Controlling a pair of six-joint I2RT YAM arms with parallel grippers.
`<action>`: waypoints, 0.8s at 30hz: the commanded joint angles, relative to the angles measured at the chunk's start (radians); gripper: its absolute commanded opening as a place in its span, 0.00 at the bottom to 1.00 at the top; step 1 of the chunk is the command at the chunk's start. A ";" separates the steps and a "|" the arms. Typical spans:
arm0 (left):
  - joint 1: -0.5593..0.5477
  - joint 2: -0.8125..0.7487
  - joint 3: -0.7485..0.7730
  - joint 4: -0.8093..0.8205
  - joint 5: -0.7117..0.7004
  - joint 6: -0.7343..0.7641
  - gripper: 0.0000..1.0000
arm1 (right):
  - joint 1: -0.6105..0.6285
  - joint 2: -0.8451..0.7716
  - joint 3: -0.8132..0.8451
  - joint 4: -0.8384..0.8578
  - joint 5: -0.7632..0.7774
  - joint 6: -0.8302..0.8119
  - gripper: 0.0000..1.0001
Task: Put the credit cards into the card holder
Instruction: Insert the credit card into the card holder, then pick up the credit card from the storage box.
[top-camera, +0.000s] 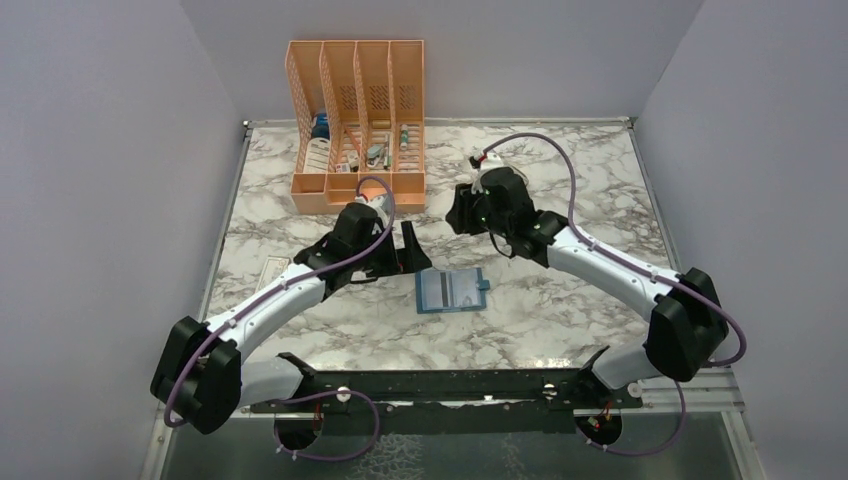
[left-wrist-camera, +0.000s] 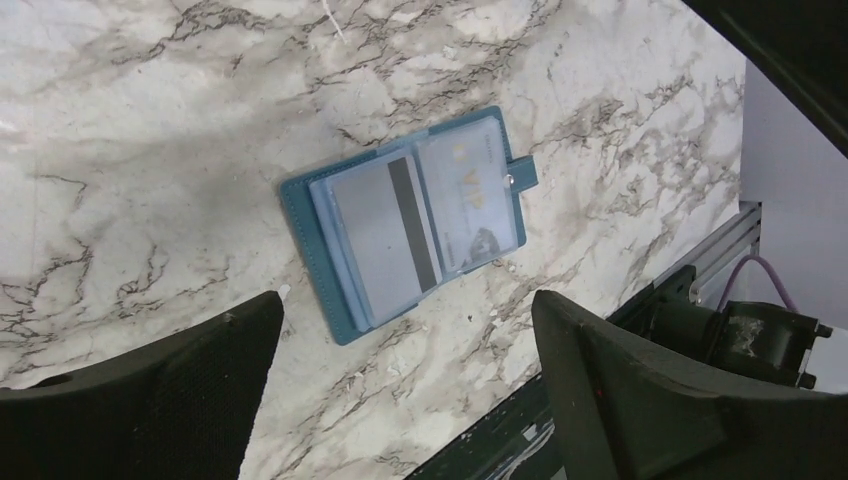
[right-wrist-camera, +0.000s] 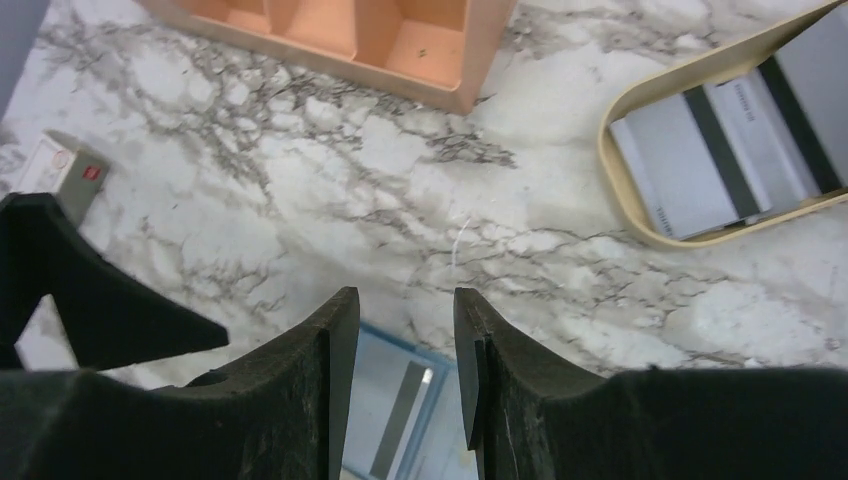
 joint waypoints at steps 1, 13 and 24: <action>-0.001 -0.027 0.091 -0.104 -0.019 0.090 0.99 | -0.052 0.073 0.084 -0.082 0.112 -0.097 0.41; -0.001 -0.050 0.111 -0.257 0.069 0.329 0.99 | -0.231 0.040 0.137 -0.152 0.214 -0.228 0.41; -0.041 -0.041 0.123 -0.294 0.037 0.374 0.99 | -0.282 0.189 0.291 -0.071 0.217 -0.466 0.41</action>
